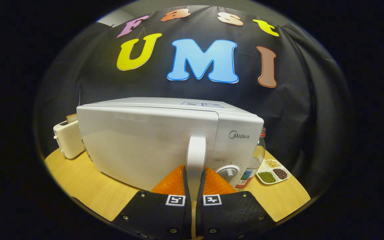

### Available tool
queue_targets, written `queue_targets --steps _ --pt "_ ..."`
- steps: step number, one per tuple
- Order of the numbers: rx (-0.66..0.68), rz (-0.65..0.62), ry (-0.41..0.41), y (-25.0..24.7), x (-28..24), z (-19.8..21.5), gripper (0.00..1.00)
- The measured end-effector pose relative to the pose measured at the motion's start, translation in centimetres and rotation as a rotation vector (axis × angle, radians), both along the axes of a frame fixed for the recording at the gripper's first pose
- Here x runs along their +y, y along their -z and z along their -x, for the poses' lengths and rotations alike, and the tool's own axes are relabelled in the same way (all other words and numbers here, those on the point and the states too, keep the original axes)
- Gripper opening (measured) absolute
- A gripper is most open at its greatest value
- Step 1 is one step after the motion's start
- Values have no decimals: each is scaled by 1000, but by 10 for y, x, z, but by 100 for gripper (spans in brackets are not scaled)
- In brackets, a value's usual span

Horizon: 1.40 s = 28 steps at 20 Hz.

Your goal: Open the microwave, put the food inside, and close the microwave door.

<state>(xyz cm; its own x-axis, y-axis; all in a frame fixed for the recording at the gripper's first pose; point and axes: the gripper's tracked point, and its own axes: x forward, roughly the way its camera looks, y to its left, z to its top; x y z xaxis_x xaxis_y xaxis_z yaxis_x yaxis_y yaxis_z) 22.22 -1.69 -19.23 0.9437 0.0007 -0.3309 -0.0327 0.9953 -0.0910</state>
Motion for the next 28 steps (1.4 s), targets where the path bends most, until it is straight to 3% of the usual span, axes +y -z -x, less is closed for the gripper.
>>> queue_targets --steps 2,7,17,28 --pt "-21 37 -24 -1 5 20 5" --pt "17 -29 -49 -4 21 56 5" --pt "59 -56 -202 -11 95 150 8" --pt "67 -58 -271 -14 184 207 8"
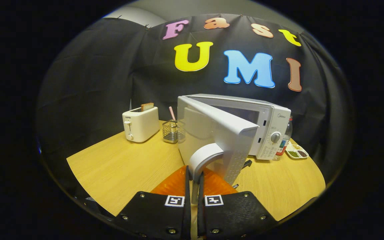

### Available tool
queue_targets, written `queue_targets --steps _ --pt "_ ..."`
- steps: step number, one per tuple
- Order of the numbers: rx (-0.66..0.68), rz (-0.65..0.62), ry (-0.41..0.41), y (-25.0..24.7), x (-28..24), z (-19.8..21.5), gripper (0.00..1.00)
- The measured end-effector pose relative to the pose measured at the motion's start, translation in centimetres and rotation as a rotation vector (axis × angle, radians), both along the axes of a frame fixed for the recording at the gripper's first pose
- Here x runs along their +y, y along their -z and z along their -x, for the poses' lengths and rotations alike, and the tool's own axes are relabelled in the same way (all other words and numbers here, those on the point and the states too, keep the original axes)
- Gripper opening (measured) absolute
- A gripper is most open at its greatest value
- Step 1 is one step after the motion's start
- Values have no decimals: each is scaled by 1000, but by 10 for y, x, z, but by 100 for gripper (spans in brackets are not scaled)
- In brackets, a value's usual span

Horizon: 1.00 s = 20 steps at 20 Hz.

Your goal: Open the microwave, put the food inside, and close the microwave door.

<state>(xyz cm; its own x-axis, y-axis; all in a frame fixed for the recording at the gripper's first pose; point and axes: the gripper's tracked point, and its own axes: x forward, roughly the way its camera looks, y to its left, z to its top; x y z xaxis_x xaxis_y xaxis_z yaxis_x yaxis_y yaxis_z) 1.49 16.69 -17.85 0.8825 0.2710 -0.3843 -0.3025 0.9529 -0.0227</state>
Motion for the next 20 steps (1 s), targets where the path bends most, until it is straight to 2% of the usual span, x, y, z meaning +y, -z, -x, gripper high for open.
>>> queue_targets --steps 4,14,16,20 --pt "4 7 -32 -1 34 14 9" --pt "29 58 25 0 73 36 11" --pt "28 43 -16 0 90 47 13" --pt "34 -16 -162 -9 127 71 15"
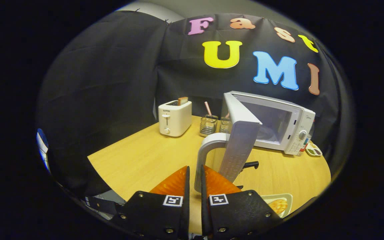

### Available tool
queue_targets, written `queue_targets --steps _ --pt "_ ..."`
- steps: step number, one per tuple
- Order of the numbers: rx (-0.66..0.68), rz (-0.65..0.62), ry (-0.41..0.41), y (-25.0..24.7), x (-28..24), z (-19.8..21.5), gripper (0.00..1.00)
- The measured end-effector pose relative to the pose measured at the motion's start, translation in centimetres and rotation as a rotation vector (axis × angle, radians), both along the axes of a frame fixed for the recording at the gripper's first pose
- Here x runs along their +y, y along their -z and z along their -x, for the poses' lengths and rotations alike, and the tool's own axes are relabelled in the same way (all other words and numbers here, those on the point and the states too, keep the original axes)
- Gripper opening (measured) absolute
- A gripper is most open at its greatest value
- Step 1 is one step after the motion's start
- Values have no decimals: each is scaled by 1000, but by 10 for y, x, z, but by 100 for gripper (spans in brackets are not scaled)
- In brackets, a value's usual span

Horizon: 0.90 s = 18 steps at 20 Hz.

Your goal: Open the microwave, put the food inside, and close the microwave door.

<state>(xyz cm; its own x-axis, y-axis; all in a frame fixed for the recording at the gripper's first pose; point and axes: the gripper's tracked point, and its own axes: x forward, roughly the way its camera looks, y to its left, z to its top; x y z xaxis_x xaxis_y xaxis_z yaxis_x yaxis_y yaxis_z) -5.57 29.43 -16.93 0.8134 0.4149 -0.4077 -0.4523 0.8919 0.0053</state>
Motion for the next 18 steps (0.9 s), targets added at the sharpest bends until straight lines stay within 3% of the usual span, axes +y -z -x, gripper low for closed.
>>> queue_targets --steps 3,5,8,13,18 --pt "-38 -65 -99 -23 18 19 19" --pt "-64 -118 -146 -42 21 32 47" --pt "-143 -149 -132 -71 4 36 97" --pt "-217 -133 -41 -93 -50 21 97" --pt "-175 -85 93 -72 -113 9 97"
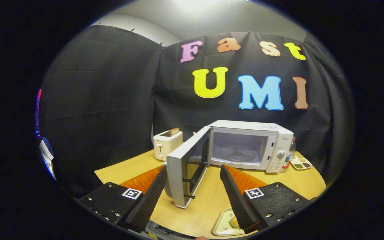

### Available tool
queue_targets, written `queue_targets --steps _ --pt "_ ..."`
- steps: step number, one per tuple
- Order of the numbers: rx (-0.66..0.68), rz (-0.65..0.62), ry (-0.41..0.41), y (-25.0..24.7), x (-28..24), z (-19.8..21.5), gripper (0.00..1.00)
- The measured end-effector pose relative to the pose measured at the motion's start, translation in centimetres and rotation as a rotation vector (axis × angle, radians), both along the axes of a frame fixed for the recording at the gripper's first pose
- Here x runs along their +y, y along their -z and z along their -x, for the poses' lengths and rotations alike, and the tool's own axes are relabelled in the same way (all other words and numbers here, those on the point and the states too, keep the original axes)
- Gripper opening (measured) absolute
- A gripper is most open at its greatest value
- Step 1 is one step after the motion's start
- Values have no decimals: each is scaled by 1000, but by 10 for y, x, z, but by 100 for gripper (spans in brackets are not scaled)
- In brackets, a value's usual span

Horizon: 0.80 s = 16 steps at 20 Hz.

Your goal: Open the microwave, put the food inside, and close the microwave door.

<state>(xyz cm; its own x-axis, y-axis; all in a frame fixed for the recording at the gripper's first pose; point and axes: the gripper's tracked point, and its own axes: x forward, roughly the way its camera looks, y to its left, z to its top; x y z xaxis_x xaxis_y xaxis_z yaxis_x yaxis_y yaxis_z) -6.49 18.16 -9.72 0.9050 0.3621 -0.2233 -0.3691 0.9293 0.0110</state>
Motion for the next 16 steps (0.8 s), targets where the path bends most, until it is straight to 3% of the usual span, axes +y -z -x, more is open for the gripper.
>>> queue_targets --steps 8,16 --pt "179 71 167 79 -86 1 97" --pt "412 60 255 161 -122 3 98"
